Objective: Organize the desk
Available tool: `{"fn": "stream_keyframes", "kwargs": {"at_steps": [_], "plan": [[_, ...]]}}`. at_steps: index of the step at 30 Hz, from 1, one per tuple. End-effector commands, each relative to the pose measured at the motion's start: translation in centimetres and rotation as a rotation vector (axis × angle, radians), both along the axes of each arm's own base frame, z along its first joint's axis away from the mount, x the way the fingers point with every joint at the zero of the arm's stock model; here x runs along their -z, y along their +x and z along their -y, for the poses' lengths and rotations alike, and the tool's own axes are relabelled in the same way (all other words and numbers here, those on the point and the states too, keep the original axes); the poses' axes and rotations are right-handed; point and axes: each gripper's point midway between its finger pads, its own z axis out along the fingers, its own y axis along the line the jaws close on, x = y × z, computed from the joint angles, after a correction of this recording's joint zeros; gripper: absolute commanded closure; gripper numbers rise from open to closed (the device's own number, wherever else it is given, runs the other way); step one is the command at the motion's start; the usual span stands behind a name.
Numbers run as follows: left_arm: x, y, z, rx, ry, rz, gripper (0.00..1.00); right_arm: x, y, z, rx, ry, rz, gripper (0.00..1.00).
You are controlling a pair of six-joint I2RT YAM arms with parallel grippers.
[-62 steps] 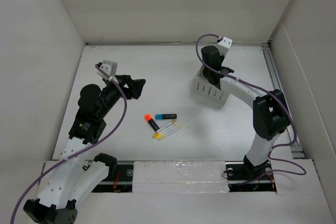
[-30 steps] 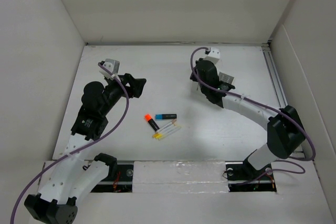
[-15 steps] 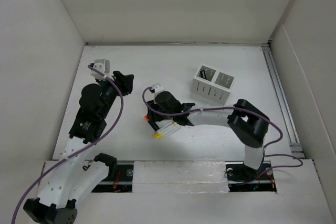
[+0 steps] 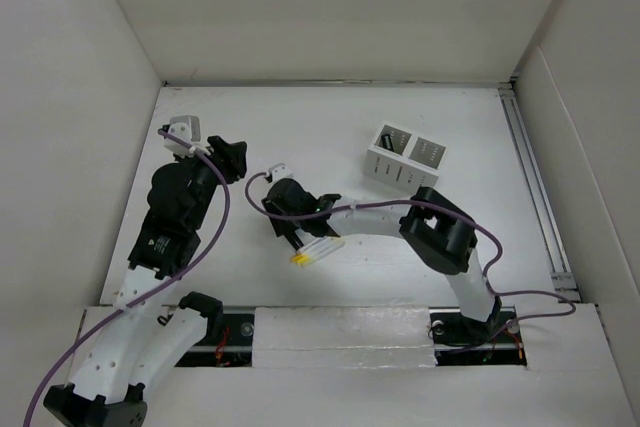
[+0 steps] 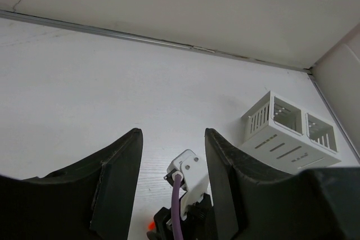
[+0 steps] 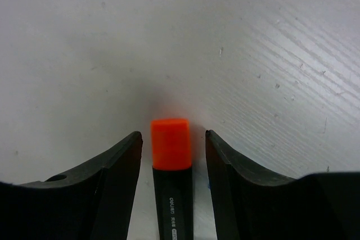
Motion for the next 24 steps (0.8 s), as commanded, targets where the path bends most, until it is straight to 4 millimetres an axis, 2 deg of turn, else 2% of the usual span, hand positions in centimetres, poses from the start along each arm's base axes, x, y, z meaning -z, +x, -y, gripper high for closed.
{"fn": "stream_keyframes", "kwargs": {"at_steps": [1, 5, 8, 10, 13, 14, 16, 19, 20, 22, 24], "plan": [[-1.9, -0.4, 0.2, 0.018, -0.026, 0.059, 0.55, 0.9, -0.1, 1.0, 0.027, -0.043, -0.014, 0.45], [-1.5, -0.3, 0.3, 0.021, -0.022, 0.044, 0.55, 2.6, -1.1, 2.0, 0.017, -0.081, -0.057, 0.45], [-1.9, -0.5, 0.6, 0.041, -0.027, 0.06, 0.55, 3.2, -1.7, 2.0, 0.01, -0.093, -0.063, 0.45], [-1.8, -0.4, 0.5, 0.032, -0.026, 0.059, 0.54, 3.5, -1.3, 2.4, 0.035, -0.122, -0.057, 0.46], [-1.7, -0.4, 0.5, 0.031, -0.024, 0.047, 0.54, 3.2, -1.1, 2.2, 0.032, -0.114, -0.044, 0.5], [-1.8, -0.5, 0.6, 0.037, -0.029, 0.053, 0.54, 3.2, -1.5, 1.9, 0.021, -0.114, -0.044, 0.62], [-2.0, -0.6, 0.5, 0.035, -0.032, 0.065, 0.54, 2.6, -1.4, 2.0, 0.027, -0.118, -0.039, 0.67], [-1.7, -0.4, 0.5, 0.03, -0.026, 0.049, 0.54, 1.8, -1.4, 1.7, 0.019, -0.098, -0.034, 0.64], [-1.8, -0.6, 0.6, 0.042, -0.028, 0.05, 0.54, 1.7, -1.5, 1.6, 0.011, -0.094, -0.036, 0.57], [-2.1, -0.8, 0.6, 0.044, -0.036, 0.067, 0.54, 1.8, -1.8, 1.5, 0.0, -0.101, -0.053, 0.56], [-2.1, -0.6, 0.5, 0.036, -0.033, 0.065, 0.54, 1.9, -1.9, 1.4, -0.001, -0.101, -0.061, 0.68]]}}
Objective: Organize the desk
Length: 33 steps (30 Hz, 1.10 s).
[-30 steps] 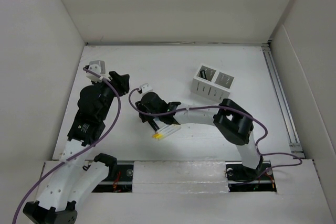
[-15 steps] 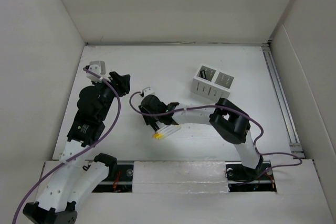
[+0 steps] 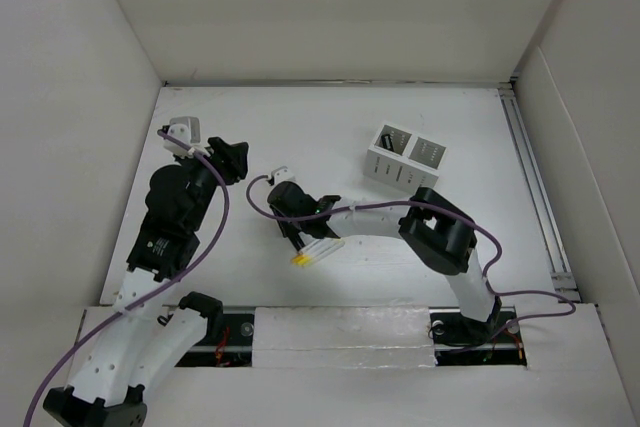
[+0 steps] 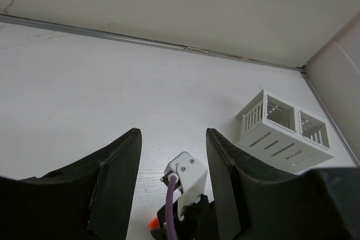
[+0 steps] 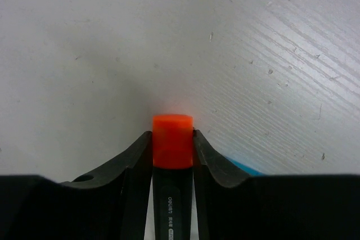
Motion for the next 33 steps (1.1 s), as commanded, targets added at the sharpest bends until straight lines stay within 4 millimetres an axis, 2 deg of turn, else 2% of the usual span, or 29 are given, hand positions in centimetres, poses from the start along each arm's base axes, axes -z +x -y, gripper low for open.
{"fn": "stream_keyframes", "kwargs": {"at_steps": [1, 2, 5, 6, 9, 10, 12, 13, 16, 17, 19, 22, 23, 26, 27, 28, 30, 31, 33], "plan": [[-1.5, -0.3, 0.1, 0.009, -0.024, 0.044, 0.54, 0.5, -1.3, -0.1, -0.024, -0.027, -0.042, 0.72], [-1.6, -0.3, 0.2, 0.014, -0.026, 0.045, 0.54, 0.1, -1.2, -0.2, -0.021, -0.005, -0.031, 0.77], [-2.0, -0.6, 0.2, 0.021, -0.033, 0.064, 0.54, -1.4, -0.4, -0.2, 0.015, 0.019, 0.009, 0.83], [-2.1, -0.6, 0.1, 0.015, -0.035, 0.068, 0.54, -3.4, 0.2, -0.5, 0.037, 0.054, 0.042, 0.83], [-1.6, -0.4, 0.1, 0.01, -0.031, 0.046, 0.54, -7.3, 1.8, -0.8, 0.078, 0.156, 0.114, 0.83], [-1.7, -0.5, 0.2, 0.014, -0.031, 0.049, 0.54, -10.2, 2.7, -1.2, 0.09, 0.239, 0.154, 0.83], [-1.6, -0.6, 0.1, 0.015, -0.031, 0.054, 0.54, -12.2, 3.3, -1.1, 0.105, 0.291, 0.176, 0.83], [-1.7, -0.5, 0.1, 0.009, -0.031, 0.057, 0.54, -15.2, 4.8, -0.8, 0.14, 0.372, 0.214, 0.83], [-1.1, -0.2, 0.1, 0.004, -0.021, 0.034, 0.54, -18.2, 6.0, 0.1, 0.171, 0.483, 0.241, 0.83], [-1.0, -0.3, 0.2, 0.012, -0.02, 0.033, 0.54, -19.6, 7.0, 1.3, 0.195, 0.52, 0.262, 0.83], [-1.1, -0.2, 0.3, 0.015, -0.019, 0.038, 0.54, -20.7, 7.9, 2.3, 0.226, 0.561, 0.27, 0.83], [-0.6, 0.2, 0.4, 0.018, -0.008, 0.015, 0.54, -21.4, 10.2, 5.5, 0.311, 0.556, 0.305, 0.83], [-0.6, 0.1, 0.7, 0.032, -0.008, 0.014, 0.55, -20.9, 10.8, 6.8, 0.348, 0.536, 0.317, 0.83], [-0.5, 0.4, 1.0, 0.046, -0.001, 0.015, 0.56, -22.2, 13.8, 12.9, 0.521, 0.509, 0.396, 0.83], [-0.5, 0.4, 1.0, 0.046, 0.003, 0.015, 0.56, -22.7, 14.9, 16.2, 0.594, 0.502, 0.427, 0.83], [-0.1, 0.6, 1.1, 0.048, 0.008, -0.001, 0.57, -23.1, 15.8, 18.4, 0.655, 0.496, 0.471, 0.83], [-0.1, 0.6, 1.5, 0.076, 0.018, 0.0, 0.59, -23.1, 16.8, 21.9, 0.732, 0.472, 0.507, 0.82], [-0.1, 0.7, 1.6, 0.076, 0.017, 0.003, 0.6, -23.6, 18.0, 24.7, 0.8, 0.463, 0.541, 0.82], [0.0, 0.9, 1.6, 0.076, 0.02, -0.001, 0.61, -23.2, 18.8, 27.0, 0.854, 0.438, 0.556, 0.82]]}}
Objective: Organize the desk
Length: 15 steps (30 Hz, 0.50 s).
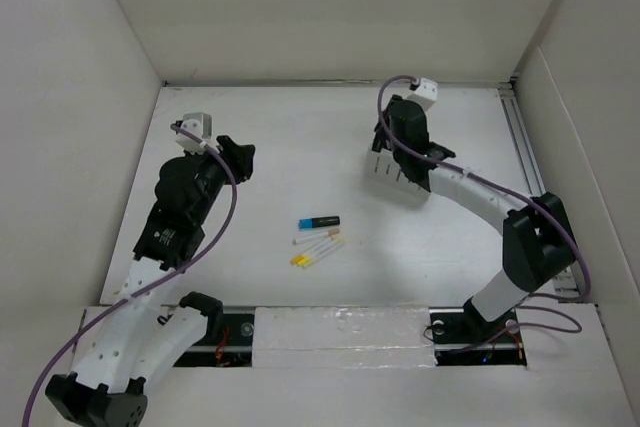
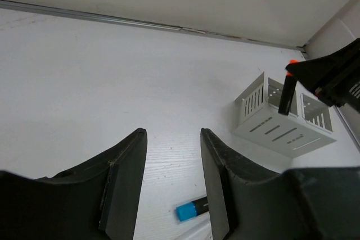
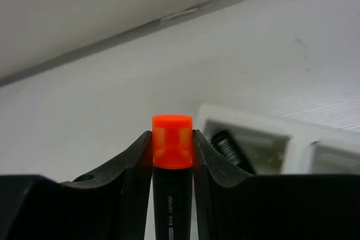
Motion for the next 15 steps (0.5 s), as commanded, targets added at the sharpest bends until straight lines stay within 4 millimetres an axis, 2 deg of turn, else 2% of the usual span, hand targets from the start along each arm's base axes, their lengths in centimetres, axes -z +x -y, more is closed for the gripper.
{"fn": "stream_keyframes", "kwargs": {"at_steps": [1, 6, 11, 15], "plan": [[-1.4, 0.2, 0.5, 0.028, 0.0, 0.044, 0.61, -3.6, 2.2, 5.6, 0.184, 0.028, 0.116, 0.82], [-1.0, 0.3, 1.2, 0.061, 0.005, 0.028, 0.62, -2.3, 4.1, 8.5, 0.275, -0.002, 0.104, 0.82], [-0.2, 0.7, 1.6, 0.078, 0.016, -0.002, 0.62, -1.7, 5.2, 10.0, 0.306, -0.005, 0.099, 0.81], [0.2, 1.1, 1.7, 0.073, 0.021, -0.015, 0.62, -0.7, 5.2, 10.4, 0.328, -0.029, 0.08, 0.81]]}}
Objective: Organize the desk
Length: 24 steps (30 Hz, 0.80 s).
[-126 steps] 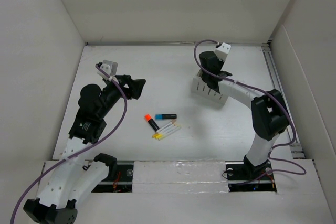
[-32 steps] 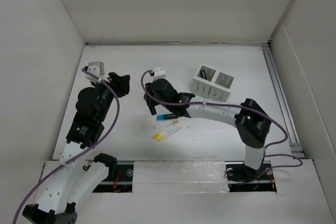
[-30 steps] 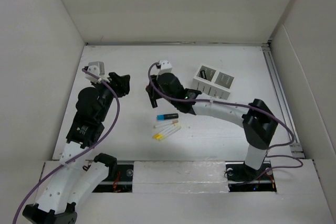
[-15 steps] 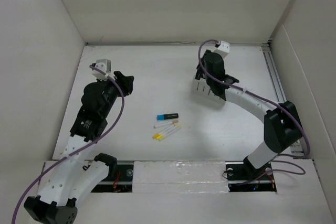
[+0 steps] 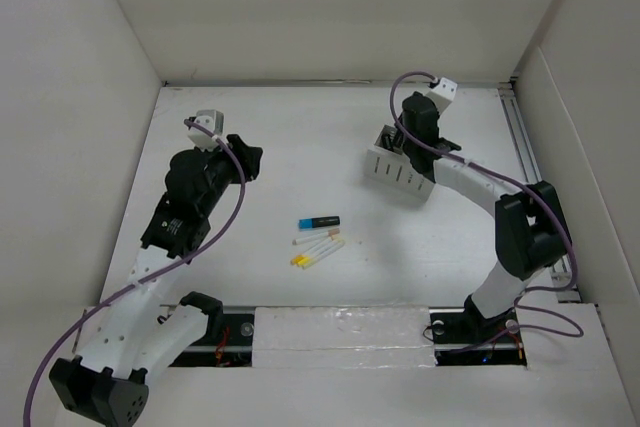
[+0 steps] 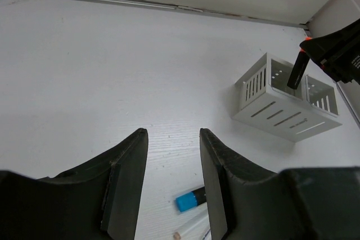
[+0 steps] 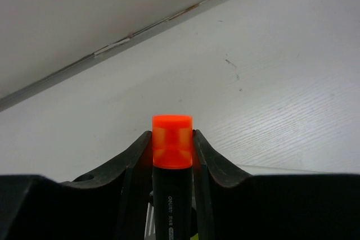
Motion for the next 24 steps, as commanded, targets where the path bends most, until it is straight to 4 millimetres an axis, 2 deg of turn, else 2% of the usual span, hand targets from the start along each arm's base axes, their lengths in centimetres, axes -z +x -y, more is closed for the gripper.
{"fn": "stream_keyframes", "kwargs": {"at_steps": [1, 4, 6, 10, 13, 17, 22, 23, 24], "plan": [[-1.9, 0.1, 0.4, 0.022, -0.007, 0.048, 0.62, -2.4, 1.1, 0.6, 0.04, 0.01, 0.08, 0.81], [-2.1, 0.1, 0.6, 0.036, -0.009, 0.052, 0.62, -1.1, 1.1, 0.7, 0.05, -0.008, 0.047, 0.78], [-2.0, 0.2, 0.5, 0.028, -0.008, 0.051, 0.62, -0.3, 0.5, -0.2, 0.041, -0.026, 0.026, 0.75], [-1.9, 0.1, 0.7, 0.042, -0.009, 0.046, 0.62, 0.3, -0.5, -1.3, 0.035, -0.036, 0.021, 0.63], [-2.1, 0.0, 0.5, 0.029, -0.012, 0.055, 0.62, -0.2, -1.1, -1.9, 0.02, -0.033, 0.026, 0.6], [-2.1, -0.2, 0.7, 0.044, -0.015, 0.052, 0.62, -3.2, -2.6, -3.0, -0.013, 0.004, 0.09, 0.52], [-2.1, -0.2, 0.7, 0.041, -0.016, 0.052, 0.62, -4.5, -4.4, -4.5, -0.083, 0.007, 0.107, 0.47], [-2.2, -0.2, 0.7, 0.046, -0.017, 0.053, 0.62, -4.4, -4.8, -5.1, -0.1, 0.007, 0.104, 0.5], [-2.3, -0.3, 0.8, 0.048, -0.021, 0.058, 0.62, -4.4, -5.3, -5.8, -0.129, 0.006, 0.095, 0.59]]}}
